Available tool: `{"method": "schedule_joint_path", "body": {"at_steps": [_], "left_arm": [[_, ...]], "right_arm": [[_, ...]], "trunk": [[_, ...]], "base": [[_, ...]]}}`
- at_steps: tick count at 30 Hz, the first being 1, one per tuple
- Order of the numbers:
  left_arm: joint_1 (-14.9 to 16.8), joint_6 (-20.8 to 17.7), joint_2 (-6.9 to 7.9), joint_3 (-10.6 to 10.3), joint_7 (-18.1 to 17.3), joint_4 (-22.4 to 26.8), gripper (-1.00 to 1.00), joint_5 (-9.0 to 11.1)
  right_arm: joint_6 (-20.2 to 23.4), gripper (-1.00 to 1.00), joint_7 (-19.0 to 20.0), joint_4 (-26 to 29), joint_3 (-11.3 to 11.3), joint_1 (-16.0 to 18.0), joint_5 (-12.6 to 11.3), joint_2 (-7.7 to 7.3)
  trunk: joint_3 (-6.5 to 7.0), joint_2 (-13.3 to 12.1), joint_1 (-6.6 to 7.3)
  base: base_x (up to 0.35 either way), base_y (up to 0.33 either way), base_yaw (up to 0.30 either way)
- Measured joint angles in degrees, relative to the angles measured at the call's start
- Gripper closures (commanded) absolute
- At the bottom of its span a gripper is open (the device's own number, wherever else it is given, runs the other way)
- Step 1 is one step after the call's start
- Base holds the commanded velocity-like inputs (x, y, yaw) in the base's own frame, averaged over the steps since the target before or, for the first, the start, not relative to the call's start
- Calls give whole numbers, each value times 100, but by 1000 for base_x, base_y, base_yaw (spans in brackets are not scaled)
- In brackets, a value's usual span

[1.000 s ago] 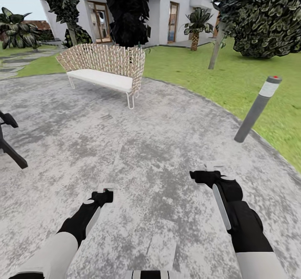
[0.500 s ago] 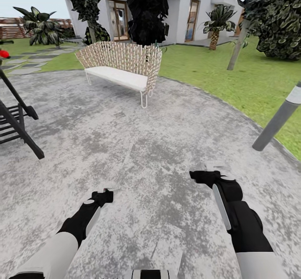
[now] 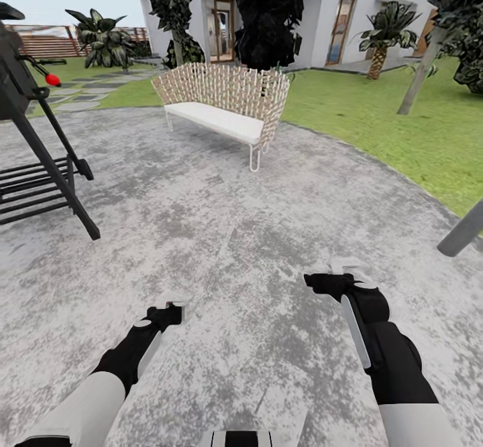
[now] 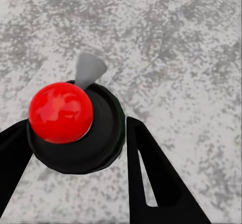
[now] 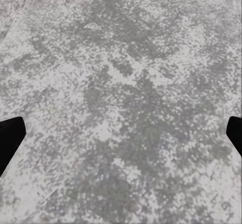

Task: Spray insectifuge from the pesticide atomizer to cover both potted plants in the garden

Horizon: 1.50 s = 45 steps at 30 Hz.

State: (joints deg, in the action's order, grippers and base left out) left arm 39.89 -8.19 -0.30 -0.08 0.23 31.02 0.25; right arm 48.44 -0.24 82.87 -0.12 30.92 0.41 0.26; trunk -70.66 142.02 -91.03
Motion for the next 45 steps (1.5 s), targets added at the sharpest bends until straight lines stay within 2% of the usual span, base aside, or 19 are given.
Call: {"method": "schedule_joint_path", "body": {"at_steps": [8,11,18,24,35,45], "left_arm": [[0,-1,3,0,3,7,100,-1],[0,0,3,5,0,5,100,0],[0,2,5,14,0,2,100,0],[1,3,4,12,3,4,100,-1],[2,1,-4,11,-1,1,100,-1],[2,1,-1,16,-1,-2,100,-1]], "right_arm": [[-2,-100,0,0,-3,0,0,0],[-2,-100,0,2,-2,0,0,0],[-1,-100,0,3,-3,0,0,0],[0,-100,0,4,-4,-1,-8,-7],[-1,-100,0,5,-4,-1,-8,-17],[-1,-100,0,5,-4,-1,-8,-15]], "trunk": [[-28,0,0],[-92,119,-65],[-271,129,-84],[-408,138,-100],[-330,138,-98],[-240,138,-96]], "base": [[0,0,234],[0,0,234],[0,0,223],[0,0,32],[16,0,1],[294,0,0]]}}
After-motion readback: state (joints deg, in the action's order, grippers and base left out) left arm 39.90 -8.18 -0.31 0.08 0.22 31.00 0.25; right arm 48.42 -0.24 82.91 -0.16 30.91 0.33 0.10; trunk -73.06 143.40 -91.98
